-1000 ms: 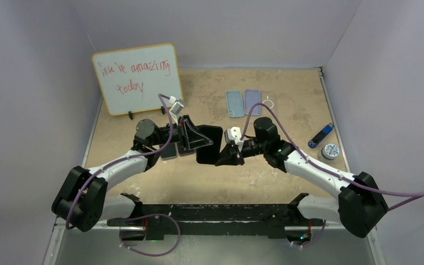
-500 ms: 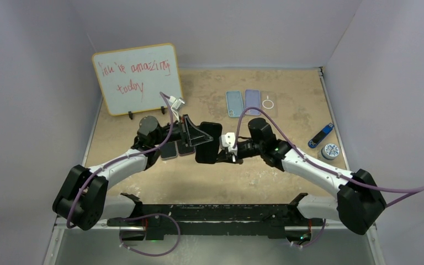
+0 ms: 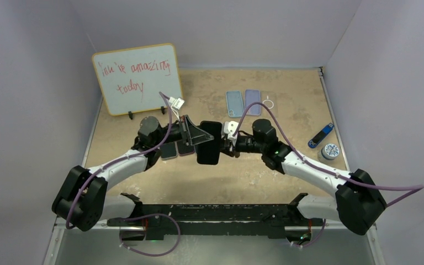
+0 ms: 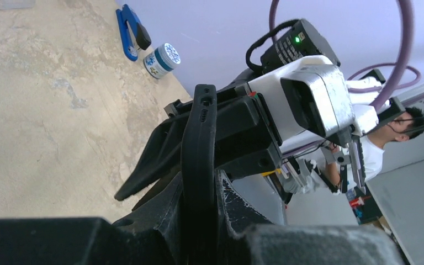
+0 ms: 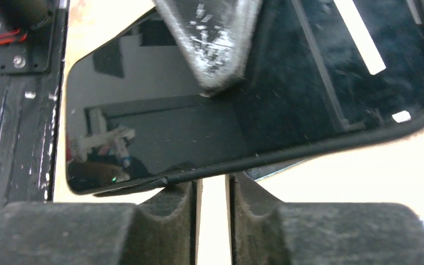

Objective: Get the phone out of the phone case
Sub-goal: Remove the phone case from the phone.

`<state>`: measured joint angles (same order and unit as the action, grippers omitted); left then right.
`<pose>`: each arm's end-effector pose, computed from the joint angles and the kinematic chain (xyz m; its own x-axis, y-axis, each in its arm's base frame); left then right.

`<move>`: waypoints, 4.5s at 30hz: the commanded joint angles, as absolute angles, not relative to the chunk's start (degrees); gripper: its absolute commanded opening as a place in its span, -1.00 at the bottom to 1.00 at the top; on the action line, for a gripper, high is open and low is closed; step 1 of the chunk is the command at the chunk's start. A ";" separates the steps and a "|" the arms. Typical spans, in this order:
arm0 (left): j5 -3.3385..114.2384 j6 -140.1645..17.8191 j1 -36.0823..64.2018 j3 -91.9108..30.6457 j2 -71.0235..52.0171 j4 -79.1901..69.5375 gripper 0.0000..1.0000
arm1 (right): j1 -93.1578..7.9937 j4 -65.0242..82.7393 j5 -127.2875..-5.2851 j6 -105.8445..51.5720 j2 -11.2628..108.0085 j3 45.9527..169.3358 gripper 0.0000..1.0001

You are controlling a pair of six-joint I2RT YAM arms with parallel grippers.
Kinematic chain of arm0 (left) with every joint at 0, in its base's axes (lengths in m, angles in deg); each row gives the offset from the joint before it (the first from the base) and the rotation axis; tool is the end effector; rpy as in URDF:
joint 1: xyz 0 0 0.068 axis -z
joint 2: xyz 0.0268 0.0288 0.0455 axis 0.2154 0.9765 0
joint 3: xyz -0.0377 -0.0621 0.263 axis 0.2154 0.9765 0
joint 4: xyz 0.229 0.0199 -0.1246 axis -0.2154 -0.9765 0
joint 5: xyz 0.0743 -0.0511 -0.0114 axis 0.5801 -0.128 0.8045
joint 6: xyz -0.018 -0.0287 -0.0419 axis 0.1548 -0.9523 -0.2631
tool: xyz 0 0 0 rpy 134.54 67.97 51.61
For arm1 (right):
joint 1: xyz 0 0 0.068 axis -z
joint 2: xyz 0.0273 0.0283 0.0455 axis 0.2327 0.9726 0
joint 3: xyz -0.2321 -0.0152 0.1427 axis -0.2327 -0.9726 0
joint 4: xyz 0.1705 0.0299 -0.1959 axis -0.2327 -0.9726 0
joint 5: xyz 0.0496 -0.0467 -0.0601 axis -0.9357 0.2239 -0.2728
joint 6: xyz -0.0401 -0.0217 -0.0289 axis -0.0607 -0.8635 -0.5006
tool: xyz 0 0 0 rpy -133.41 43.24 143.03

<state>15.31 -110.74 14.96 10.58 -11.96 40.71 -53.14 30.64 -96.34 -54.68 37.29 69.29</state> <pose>0.2203 -0.1442 0.2562 -0.8041 -0.2381 -0.5447 0.5428 0.0796 -0.8361 0.1925 0.1880 0.2592 0.1982 -0.1995 -0.9596 -0.9582 0.1666 -0.2325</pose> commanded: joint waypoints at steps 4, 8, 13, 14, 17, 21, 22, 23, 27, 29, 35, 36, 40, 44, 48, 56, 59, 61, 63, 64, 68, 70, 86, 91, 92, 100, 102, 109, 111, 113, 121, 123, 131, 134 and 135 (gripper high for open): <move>21.75 -115.77 15.60 13.79 -13.01 48.91 -1.00 | -53.39 46.86 -83.11 -27.76 34.09 65.51 -0.20; 23.13 -119.31 15.69 15.58 -11.32 54.79 -1.00 | -53.40 46.05 -80.44 -24.65 33.52 64.89 -0.03; 28.47 -118.06 15.60 17.12 -11.62 52.96 -1.00 | -53.36 38.01 -77.50 -23.47 32.08 66.91 0.16; 30.30 -116.74 15.60 17.16 -12.44 50.31 -1.00 | -53.36 36.08 -76.12 -23.08 31.19 67.04 0.23; 38.16 -113.04 15.68 17.40 -14.83 42.74 -1.00 | -53.40 28.84 -72.47 -21.56 27.71 68.17 0.51; 47.30 -110.87 15.69 16.99 -17.45 34.37 -1.00 | -53.37 21.11 -68.05 -18.16 24.79 69.48 0.70; 49.05 -110.67 15.69 16.90 -17.85 33.04 -1.00 | -53.36 19.56 -68.34 -17.30 24.63 70.02 0.71; 50.66 -110.60 15.76 16.98 -18.05 32.42 -1.00 | -53.36 18.45 -69.15 -16.39 24.79 70.52 0.73; 55.00 -110.84 16.87 16.96 -17.41 31.67 -1.00 | -54.73 15.29 -72.29 -13.74 26.95 73.40 0.83; 56.24 -111.07 17.73 16.91 -16.38 32.29 -1.00 | -56.19 14.39 -71.34 -12.88 28.09 74.54 0.84; 58.22 -112.60 20.22 17.02 -13.43 36.07 -1.00 | -59.50 12.31 -66.72 -12.46 33.00 77.26 0.84; 58.43 -112.61 20.45 16.92 -13.25 36.13 -1.00 | -59.91 12.15 -65.86 -12.49 33.66 77.54 0.83; 59.34 -112.61 21.31 16.84 -13.01 36.14 -1.00 | -61.71 11.39 -62.41 -12.95 36.18 78.75 0.73; 59.65 -113.10 21.96 16.80 -12.46 36.58 -1.00 | -63.21 11.29 -61.19 -13.37 38.63 79.91 0.72; 59.75 -113.56 22.44 16.70 -12.07 37.06 -1.00 | -64.54 11.43 -60.91 -13.39 40.79 80.85 0.73; 59.59 -114.34 23.01 16.54 -11.70 37.72 -1.00 | -65.90 11.08 -57.95 -13.64 43.94 81.86 0.68; 59.84 -114.60 23.10 16.66 -11.70 37.69 -1.00 | -66.01 10.84 -58.16 -13.62 44.71 81.99 0.69; 59.84 -114.93 23.22 16.74 -11.57 38.08 -1.00 | -66.09 10.48 -58.38 -13.64 45.34 82.18 0.71; 59.67 -115.07 23.32 16.67 -11.55 38.33 -1.00 | -66.18 10.40 -58.09 -13.71 45.67 82.12 0.71; 59.67 -115.07 23.40 16.67 -11.59 38.33 -1.00 | -66.19 10.41 -57.66 -13.66 45.71 82.07 0.70; 59.29 -115.93 23.44 16.77 -11.61 38.78 -1.00 | -66.16 10.42 -56.54 -13.82 46.07 82.02 0.52; 58.85 -116.82 23.46 17.11 -11.60 39.34 -1.00 | -66.16 10.57 -56.70 -13.82 46.52 82.10 0.42; 58.75 -129.92 26.47 21.67 -13.44 49.32 -1.00 | -66.27 15.75 -55.12 -12.11 49.30 79.85 0.51; 58.01 -130.17 27.01 21.36 -14.00 49.15 -1.00 | -66.28 17.01 -56.80 -10.75 49.73 79.13 0.50; 57.80 -130.43 27.13 21.33 -13.80 49.38 -1.00 | -66.26 17.35 -57.02 -10.81 49.84 79.12 0.50; 55.43 -133.15 29.78 20.74 -8.52 55.82 -1.00 | -65.33 18.56 -57.64 -10.86 51.42 78.09 0.58; 55.07 -133.23 30.43 20.27 -7.16 56.79 -1.00 | -64.45 18.87 -58.49 -10.59 50.81 76.97 0.50; 53.39 -130.24 30.82 18.71 -3.54 56.26 -1.00 | -60.70 19.22 -62.68 -9.86 45.55 72.22 -0.28; 52.43 -129.09 30.89 18.16 -2.24 55.83 -1.00 | -59.48 19.56 -64.61 -9.40 44.41 70.80 -0.49; 51.72 -128.23 30.89 17.96 -0.79 55.80 -0.88 | -58.02 20.40 -66.89 -8.49 43.31 69.24 -0.69; 48.13 -124.48 31.40 16.27 4.87 55.06 -0.29 | -53.40 22.02 -72.38 -5.46 39.04 63.29 -1.00; 47.90 -123.55 31.66 16.22 5.48 54.38 -0.19 | -52.62 22.02 -72.74 -4.78 38.30 62.10 -1.00; 51.76 -120.19 33.16 18.09 5.31 49.24 -0.08 | -49.49 24.94 -77.07 -1.90 38.22 58.74 -1.00; 53.23 -119.82 33.19 19.36 5.44 48.59 -0.23 | -48.82 26.06 -78.44 -1.20 38.69 58.18 -1.00; 53.45 -119.49 33.18 19.46 5.52 47.93 -0.25 | -48.63 26.45 -78.90 -0.98 38.84 57.93 -1.00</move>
